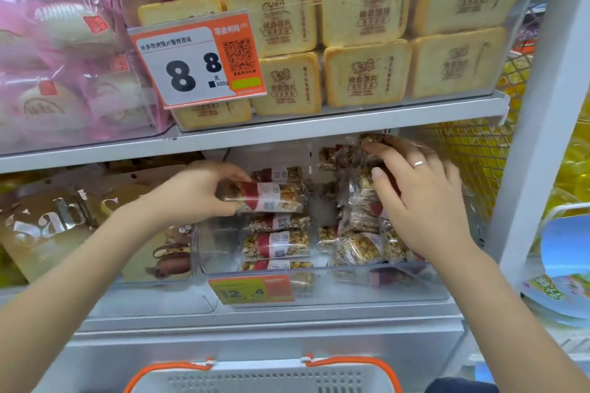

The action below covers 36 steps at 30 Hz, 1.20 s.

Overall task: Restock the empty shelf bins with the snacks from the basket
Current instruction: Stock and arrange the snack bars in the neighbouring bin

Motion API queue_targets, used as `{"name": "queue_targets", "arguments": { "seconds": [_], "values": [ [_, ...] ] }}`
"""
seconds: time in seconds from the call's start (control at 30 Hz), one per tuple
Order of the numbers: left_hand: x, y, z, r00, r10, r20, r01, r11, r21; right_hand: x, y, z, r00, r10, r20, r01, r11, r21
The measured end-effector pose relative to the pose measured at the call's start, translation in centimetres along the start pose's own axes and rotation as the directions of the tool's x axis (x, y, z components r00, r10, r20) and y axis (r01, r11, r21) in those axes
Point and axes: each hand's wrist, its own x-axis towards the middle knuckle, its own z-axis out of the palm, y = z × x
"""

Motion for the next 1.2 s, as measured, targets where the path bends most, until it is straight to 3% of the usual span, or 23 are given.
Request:
{"name": "queue_targets", "arguments": {
  "seconds": [0.1, 0.33, 0.57, 0.67, 0.87, 1.0, 1.07, 1.13, 1.2],
  "values": [
    [3.7, 0.0, 2.6, 0.986, -0.006, 0.168, -0.026, 0.982, 0.185, 0.0, 0.0, 0.2, 1.0, 0.011, -0.021, -0.011, 1.0, 0.009],
    [7.1, 0.5, 4.8, 0.969, -0.002, 0.248, -0.061, 0.967, 0.248, -0.1, 0.1, 0.2, 1.0, 0.002, -0.013, -0.002, 1.0, -0.011],
    [7.0, 0.8, 6.0, 0.963, 0.005, 0.268, -0.022, 0.998, 0.058, -0.2, -0.1, -0.1, 1.0, 0.014, 0.017, -0.014, 1.0, -0.028],
    [6.9, 1.7, 6.3, 0.983, 0.049, 0.178, -0.035, 0.996, -0.077, -0.4, 0.0, -0.2, 1.0, 0.009, 0.025, -0.008, 0.999, -0.044],
    [6.4, 2.1, 6.2, 0.989, -0.024, 0.148, 0.006, 0.993, 0.121, -0.5, 0.1, -0.6, 0.999, -0.006, 0.043, 0.008, 0.998, -0.066],
    [6.0, 2.2, 5.9, 0.984, -0.068, 0.163, 0.05, 0.992, 0.113, -0.5, 0.2, -0.7, 0.998, -0.009, 0.06, 0.012, 0.998, -0.065],
    [5.9, 2.5, 5.7, 0.992, -0.074, 0.102, 0.075, 0.997, -0.006, -0.4, 0.2, -0.7, 0.998, -0.005, 0.065, 0.009, 0.998, -0.06],
    [5.4, 3.9, 4.9, 0.995, -0.084, -0.051, 0.064, 0.949, -0.308, -0.3, 0.1, -0.7, 0.998, 0.002, 0.056, 0.0, 0.999, -0.036],
    [4.3, 6.9, 3.8, 0.987, -0.101, -0.126, -0.012, 0.735, -0.678, -0.2, 0.0, -0.5, 0.999, 0.005, 0.034, -0.005, 1.0, -0.004]
  ]
}}
